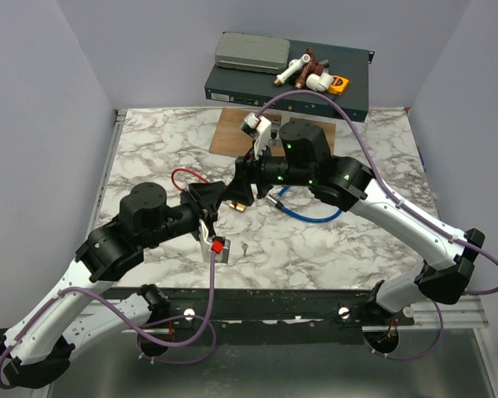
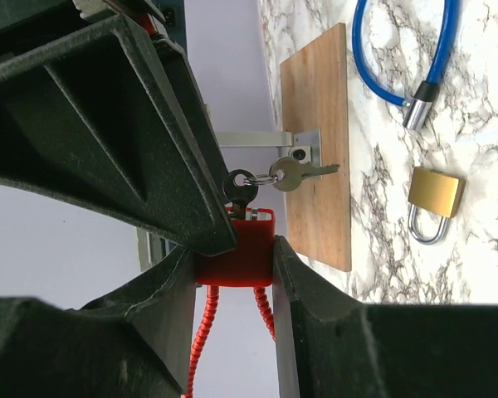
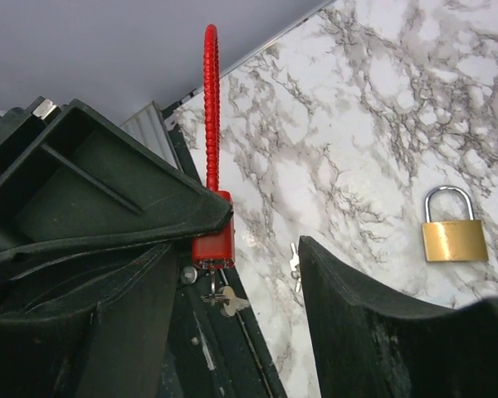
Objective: Unlock with the key
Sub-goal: Unlock the lock.
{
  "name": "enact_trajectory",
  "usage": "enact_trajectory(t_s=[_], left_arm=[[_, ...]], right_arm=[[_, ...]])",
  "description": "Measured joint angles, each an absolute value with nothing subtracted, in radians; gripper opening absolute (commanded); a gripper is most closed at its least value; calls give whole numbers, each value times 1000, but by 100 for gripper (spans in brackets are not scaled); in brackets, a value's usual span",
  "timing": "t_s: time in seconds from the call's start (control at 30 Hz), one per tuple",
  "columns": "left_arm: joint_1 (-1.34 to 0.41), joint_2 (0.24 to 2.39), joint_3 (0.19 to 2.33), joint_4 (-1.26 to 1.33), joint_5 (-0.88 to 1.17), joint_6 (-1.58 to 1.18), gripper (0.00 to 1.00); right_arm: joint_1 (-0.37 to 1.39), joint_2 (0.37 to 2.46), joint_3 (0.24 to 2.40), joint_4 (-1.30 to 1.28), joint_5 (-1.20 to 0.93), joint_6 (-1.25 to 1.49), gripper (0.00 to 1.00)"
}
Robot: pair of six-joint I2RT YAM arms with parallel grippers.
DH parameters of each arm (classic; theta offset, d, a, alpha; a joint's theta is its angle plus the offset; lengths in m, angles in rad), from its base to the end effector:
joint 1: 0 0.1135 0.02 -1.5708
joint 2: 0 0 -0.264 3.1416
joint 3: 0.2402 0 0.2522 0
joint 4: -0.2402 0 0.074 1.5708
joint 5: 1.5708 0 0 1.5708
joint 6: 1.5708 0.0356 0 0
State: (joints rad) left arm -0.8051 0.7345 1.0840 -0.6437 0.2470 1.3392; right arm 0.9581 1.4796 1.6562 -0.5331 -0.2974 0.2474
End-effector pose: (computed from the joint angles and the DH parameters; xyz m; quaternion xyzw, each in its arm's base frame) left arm 0.0890 -0.1052 0.3992 0.7350 0.3167 0.0606 0.5964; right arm 0.1800 0.2742 0.4408 -0.3618 0.7321 0.4201 0.3958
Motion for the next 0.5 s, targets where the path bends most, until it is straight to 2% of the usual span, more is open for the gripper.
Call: enact_trajectory(t_s=[0.23,0.3,0.4,0.43,0.5], left_arm=[[-805,742,1084,-624,246,1304,0],[-805,745,1084,-612,244,1282,0],[-804,749,1086,-603,239,1252,0],[-802,749,1086,-607,238,1243,6],[-799,752,1087,-615,238,1213,39]], right_arm=[[955,1479,1614,-460,-366,299,44],[955,1479,1608,-442,-381,315,32],[955,1478,1589,-405,-384,330,8],[952,1476,1577,-391,-387,339,1],[950,1467,1548,-368,-386,336,1]])
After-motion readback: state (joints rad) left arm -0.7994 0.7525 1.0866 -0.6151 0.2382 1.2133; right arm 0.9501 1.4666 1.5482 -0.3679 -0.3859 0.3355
